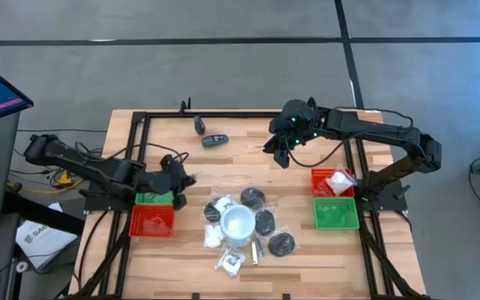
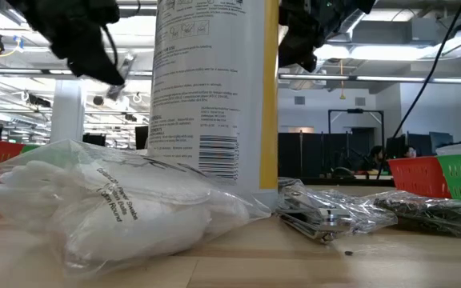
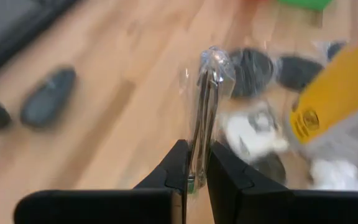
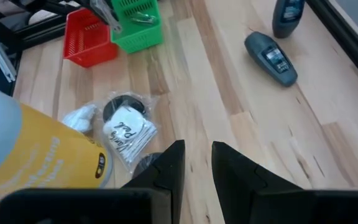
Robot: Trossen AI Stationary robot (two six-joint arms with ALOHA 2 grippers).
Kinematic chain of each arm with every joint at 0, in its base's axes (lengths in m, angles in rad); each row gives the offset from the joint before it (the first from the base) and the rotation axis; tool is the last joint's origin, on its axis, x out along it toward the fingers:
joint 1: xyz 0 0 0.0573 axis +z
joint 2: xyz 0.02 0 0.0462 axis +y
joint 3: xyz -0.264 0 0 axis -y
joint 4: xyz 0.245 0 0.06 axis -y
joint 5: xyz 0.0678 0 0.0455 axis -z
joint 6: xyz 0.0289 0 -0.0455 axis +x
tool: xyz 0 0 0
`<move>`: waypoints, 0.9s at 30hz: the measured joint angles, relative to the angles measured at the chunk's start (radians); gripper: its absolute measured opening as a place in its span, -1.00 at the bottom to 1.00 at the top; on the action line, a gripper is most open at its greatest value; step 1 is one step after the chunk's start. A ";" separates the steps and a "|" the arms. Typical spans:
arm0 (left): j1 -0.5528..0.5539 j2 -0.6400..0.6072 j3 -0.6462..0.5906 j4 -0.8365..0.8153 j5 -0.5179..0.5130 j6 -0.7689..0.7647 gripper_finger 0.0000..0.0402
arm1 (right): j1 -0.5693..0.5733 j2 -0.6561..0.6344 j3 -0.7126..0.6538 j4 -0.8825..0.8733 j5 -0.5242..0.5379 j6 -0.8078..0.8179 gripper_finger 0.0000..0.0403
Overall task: Pick & Place Travel size toiletries
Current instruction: Put the nail cutter into the left green bin
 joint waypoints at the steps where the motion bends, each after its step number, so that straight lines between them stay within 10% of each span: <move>1: 0.000 -0.002 0.000 -0.016 0.023 -0.025 -0.88 | -0.004 0.000 0.000 0.000 0.000 0.000 -0.64; 27: 0.000 -0.010 0.000 -0.548 0.295 -0.440 -0.88 | -0.008 0.000 0.000 -0.023 0.000 -0.016 -0.64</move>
